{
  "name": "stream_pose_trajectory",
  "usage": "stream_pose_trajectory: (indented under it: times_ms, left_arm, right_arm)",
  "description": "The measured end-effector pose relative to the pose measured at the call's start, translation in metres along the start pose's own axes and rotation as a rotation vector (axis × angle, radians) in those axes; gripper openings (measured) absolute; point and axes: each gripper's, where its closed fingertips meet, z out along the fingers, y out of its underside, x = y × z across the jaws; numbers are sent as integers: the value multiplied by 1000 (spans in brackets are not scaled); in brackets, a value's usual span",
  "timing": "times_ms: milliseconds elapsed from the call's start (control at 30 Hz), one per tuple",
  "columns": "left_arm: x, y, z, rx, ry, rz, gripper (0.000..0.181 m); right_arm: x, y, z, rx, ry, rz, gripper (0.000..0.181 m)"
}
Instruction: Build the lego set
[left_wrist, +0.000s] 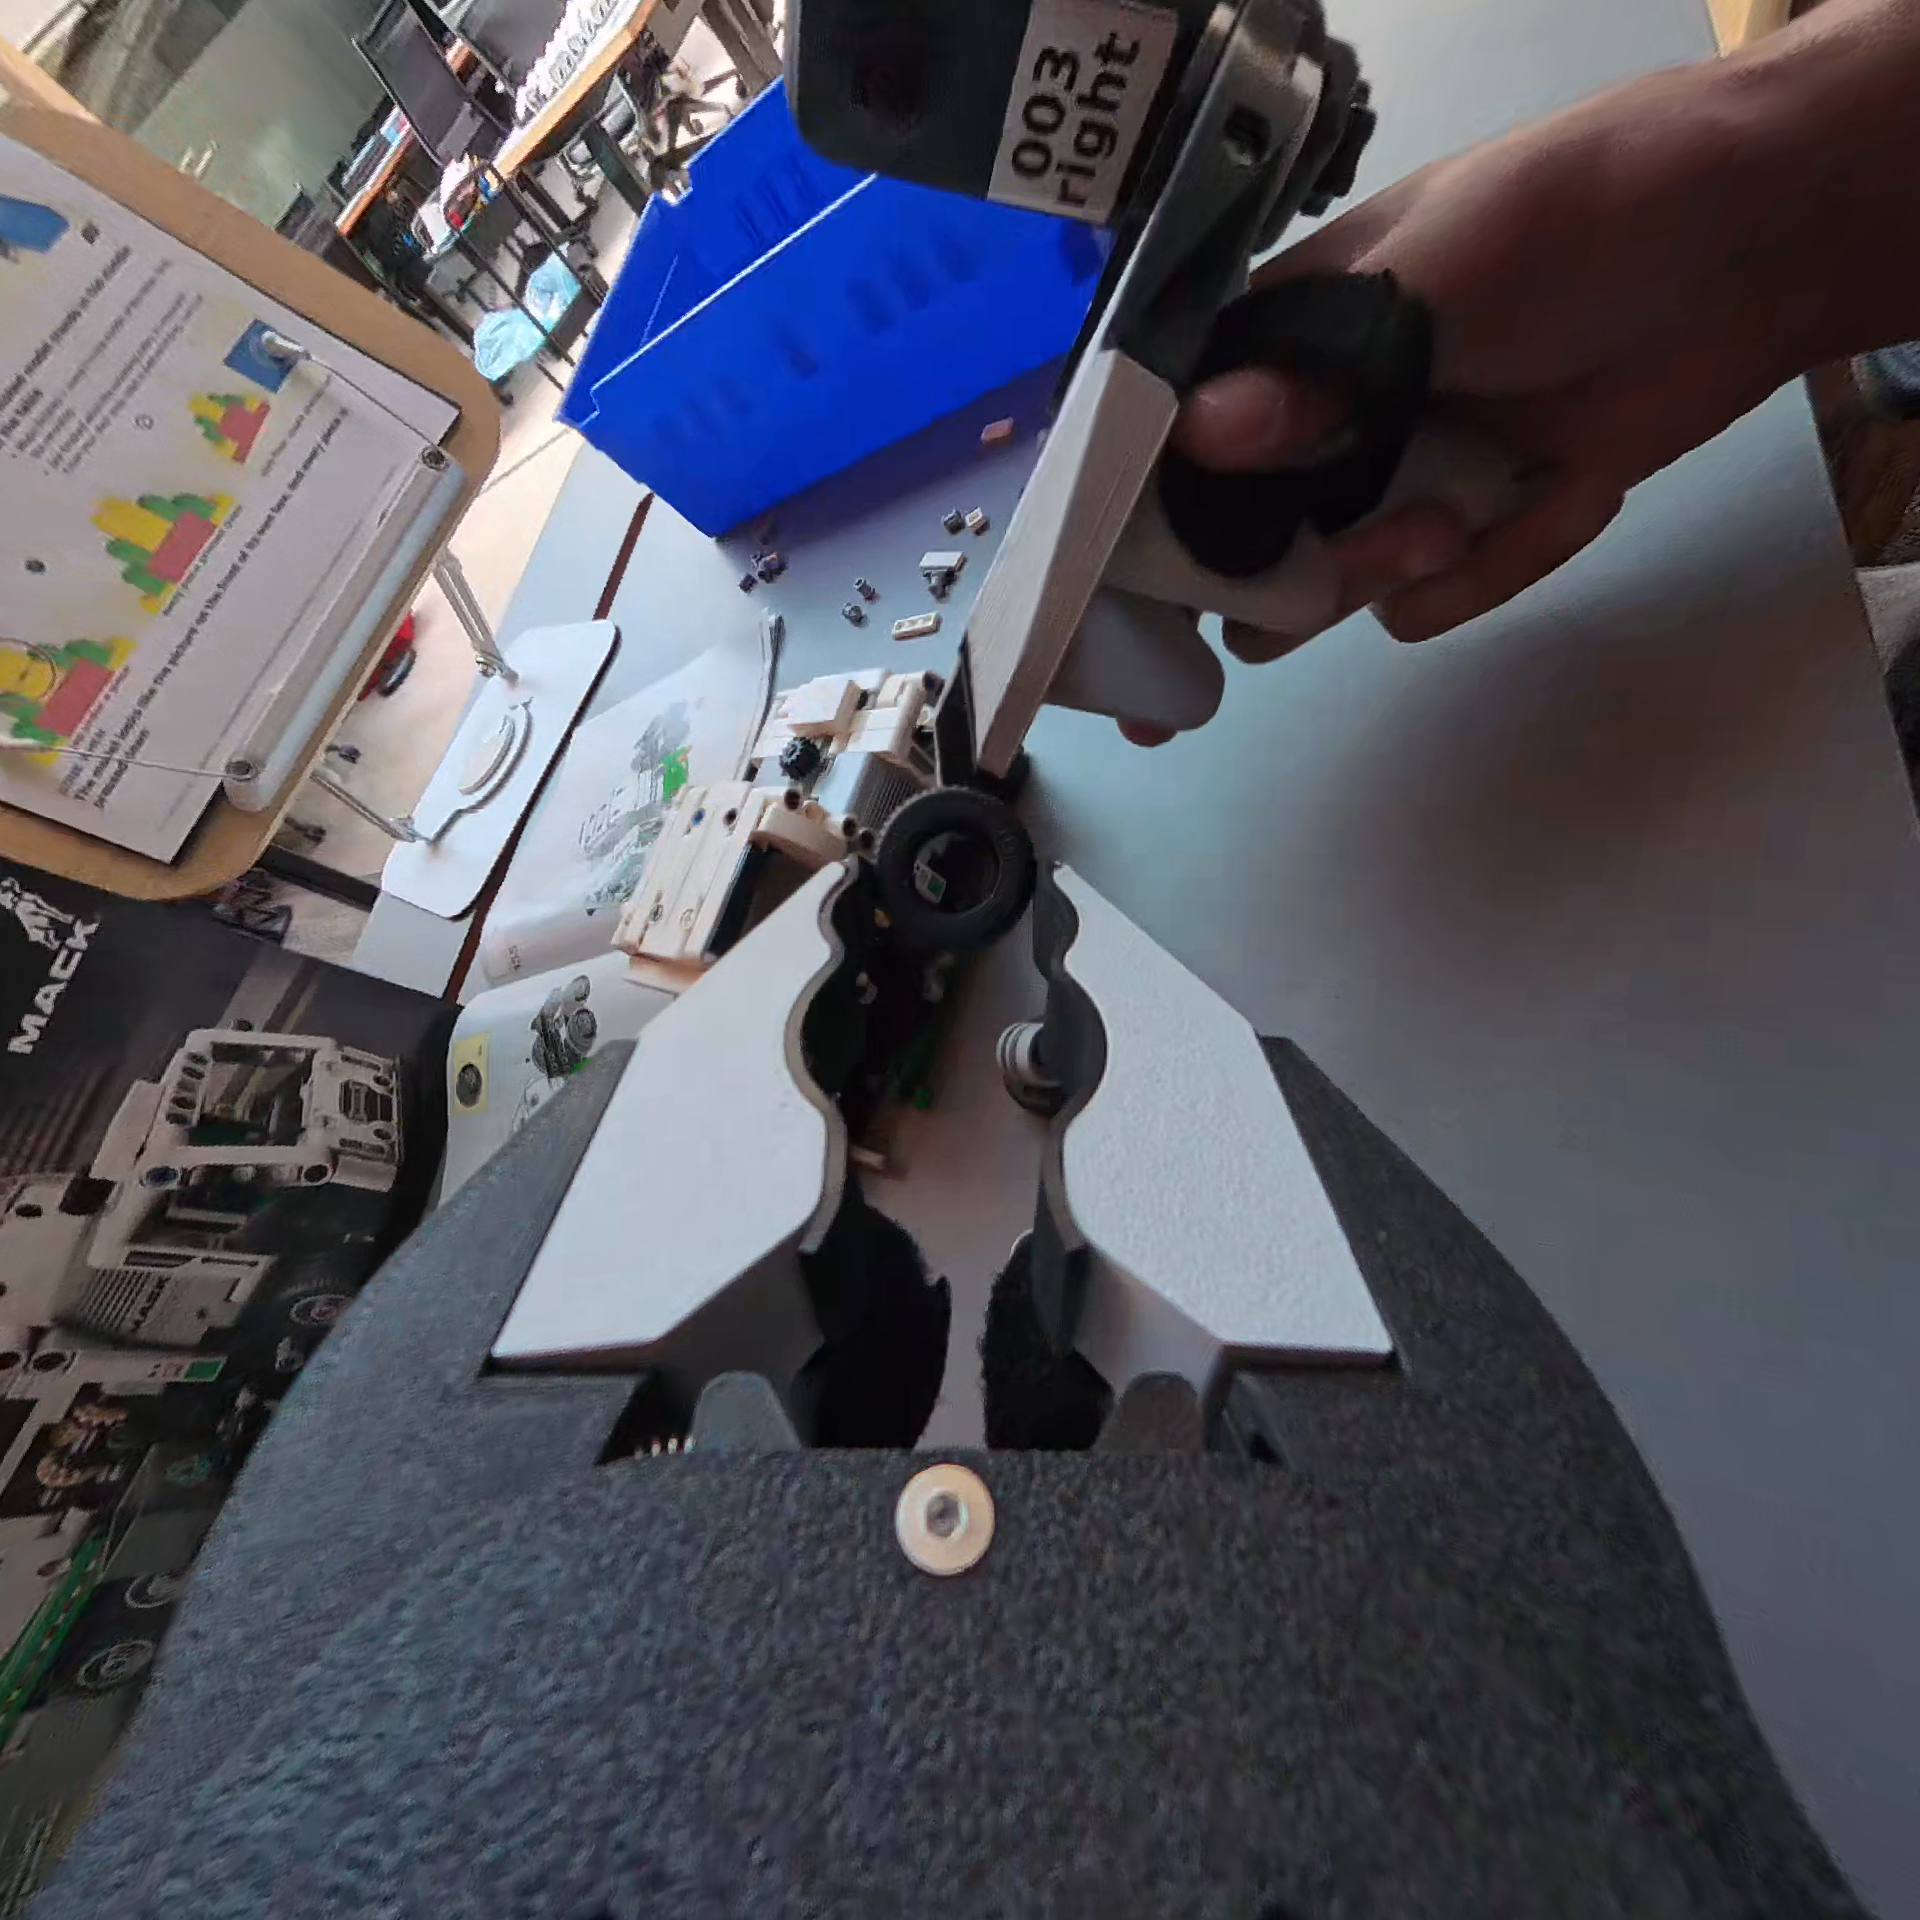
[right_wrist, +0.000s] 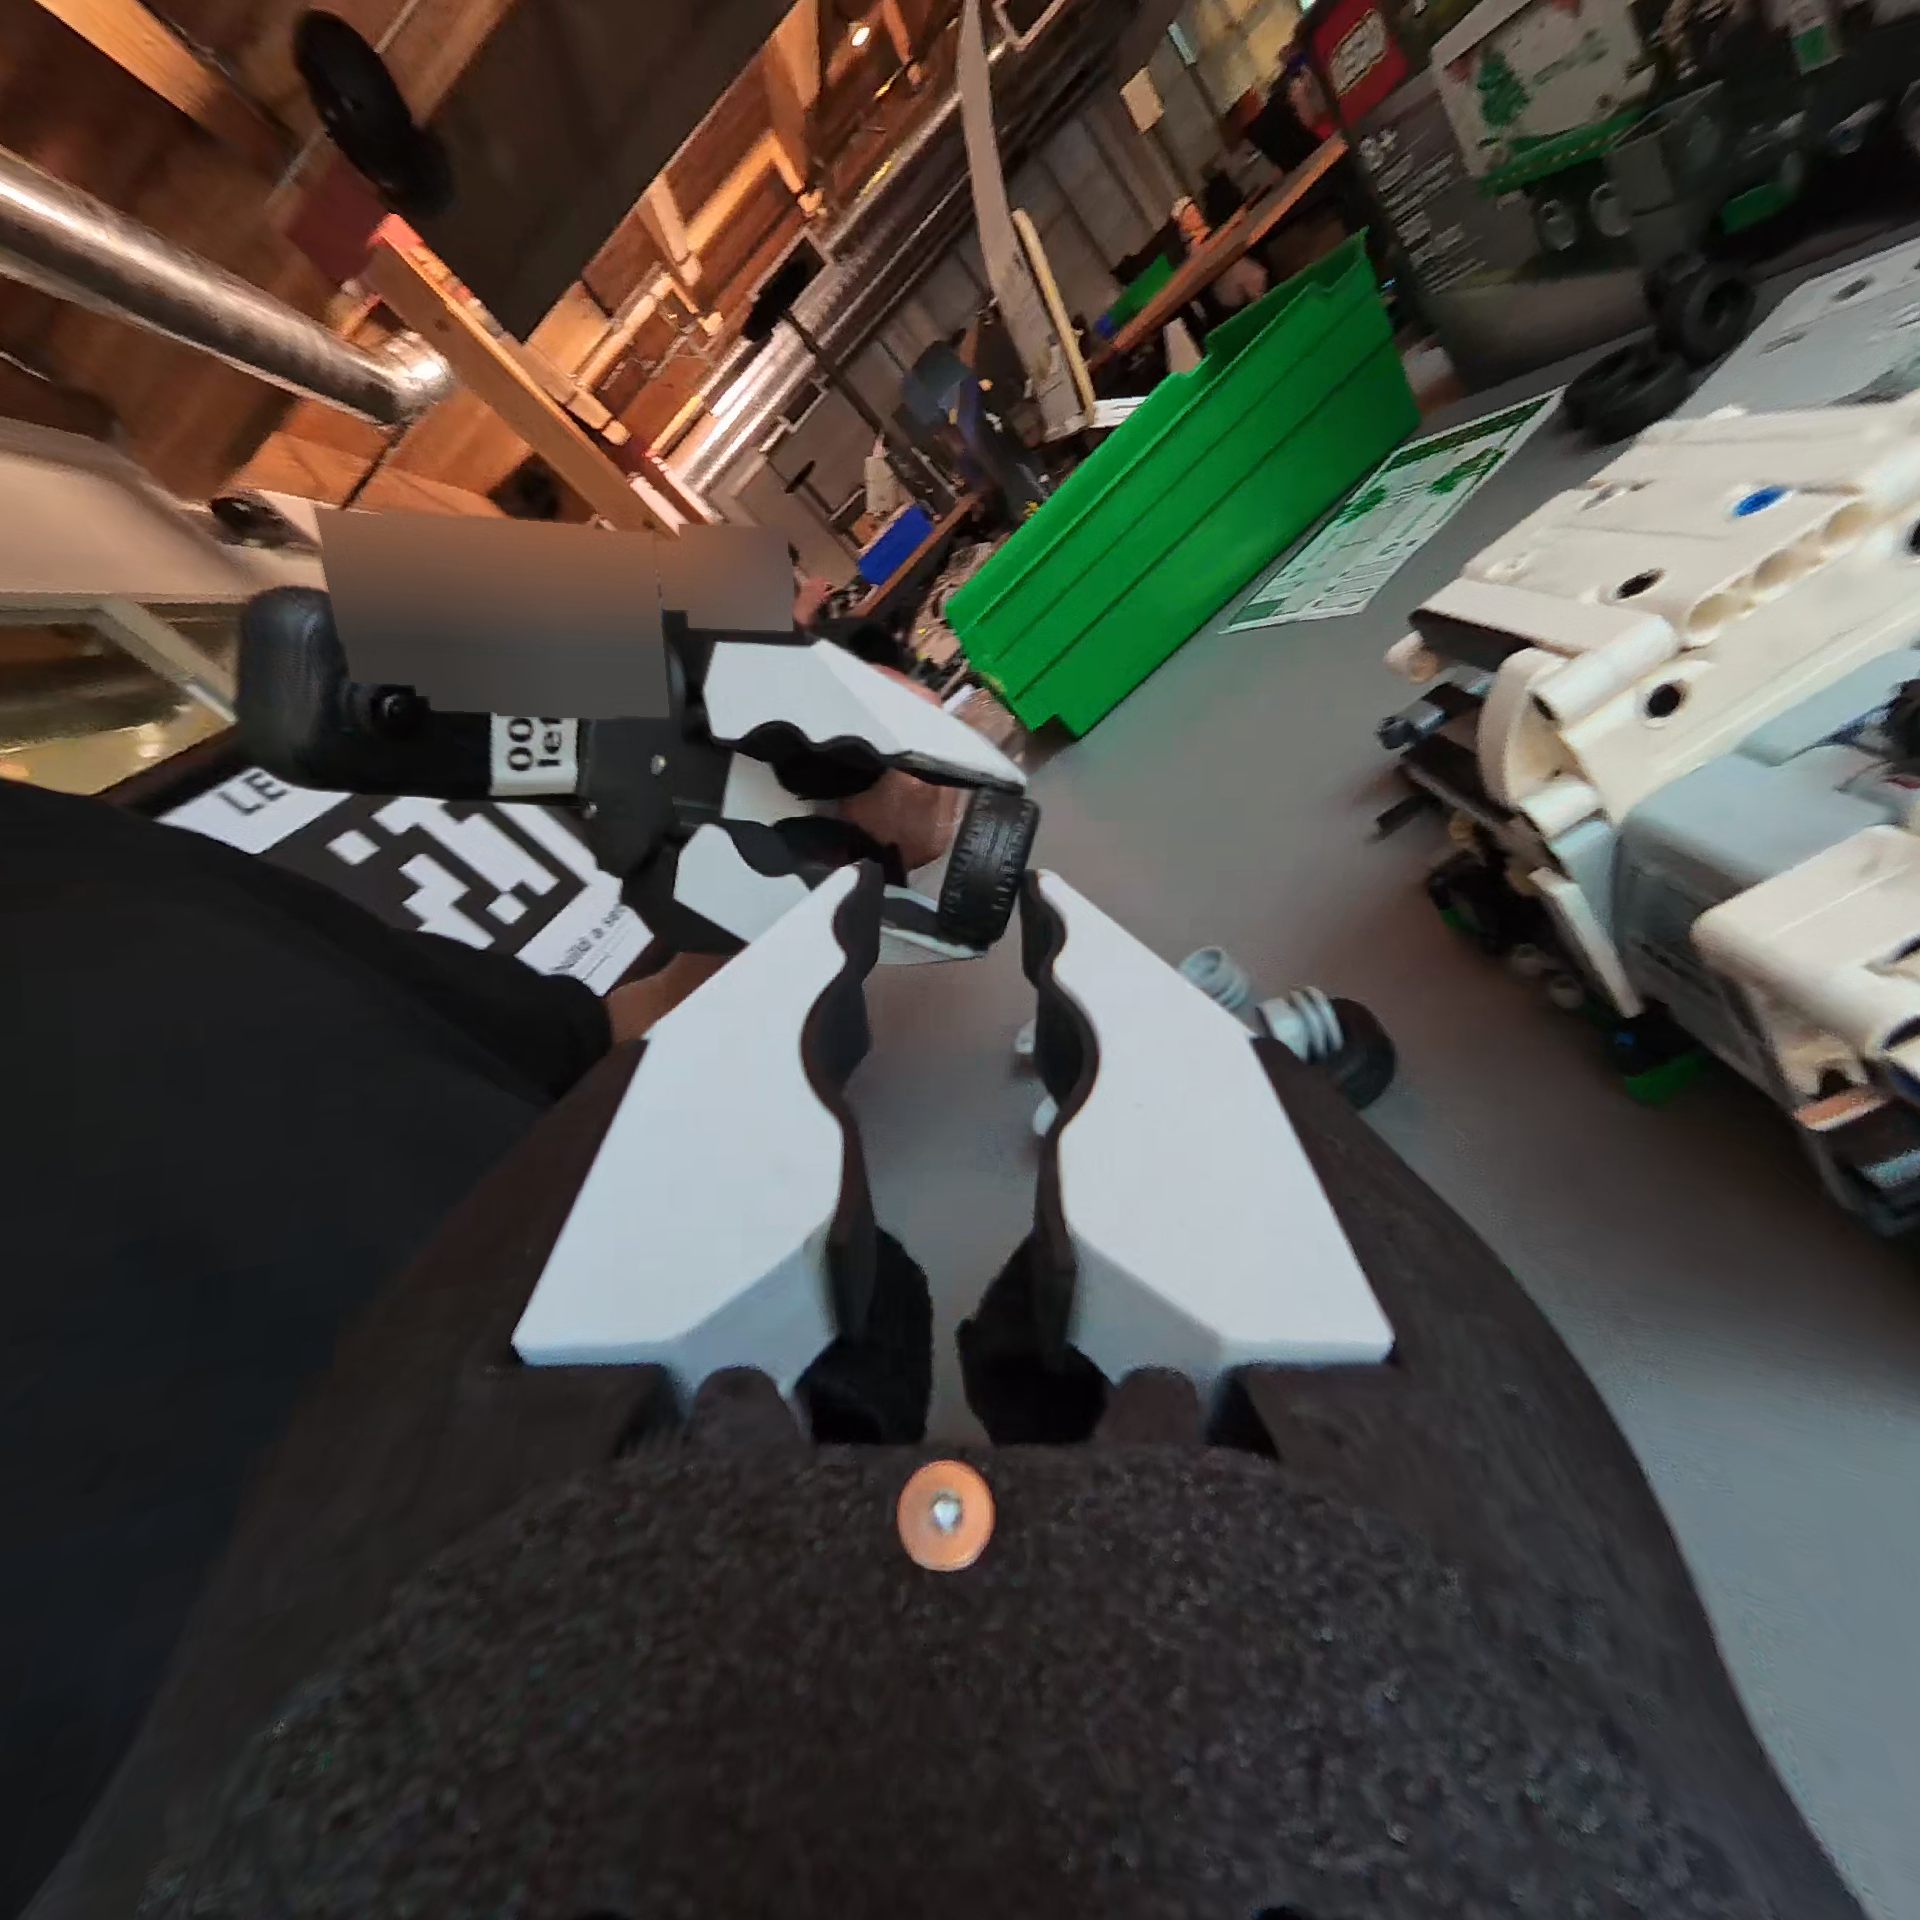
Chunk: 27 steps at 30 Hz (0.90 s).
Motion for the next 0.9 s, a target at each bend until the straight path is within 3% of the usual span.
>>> stream_pose_trajectory:
  times_ms: [167, 267, 333, 433, 500, 600, 733, 900]
  left_arm:
    - [19, -10, 3, 27, 13, 25, 29]
    - [26, -5, -1, 48, 84, -48, 45]
    - [8, 23, -4, -24, 98, -170, 47]
    - [-49, 103, -6, -259, -14, -384, 50]
    - [-85, 154, -11, -398, -80, -473, 52]
    - [-142, 208, -15, -477, -185, -636, 55]
    - [-212, 252, -19, -478, -345, -816, 56]
    - [-231, 280, 0, -546, -296, -829, 46]
  right_arm:
    - [1, 15, -2, -65, 40, 11, 15]
    - [31, 24, -22, -108, 256, -14, 13]
    - [52, 31, -47, -149, 387, 9, 13]
    - [72, 50, -71, -276, 500, 6, 13]
    - [76, 56, -71, -327, 525, -18, 13]
    - [84, 61, -67, -369, 551, -30, 14]
    - [99, 59, -74, -381, 635, -72, 16]
    - [100, 54, -81, -374, 641, -105, 31]
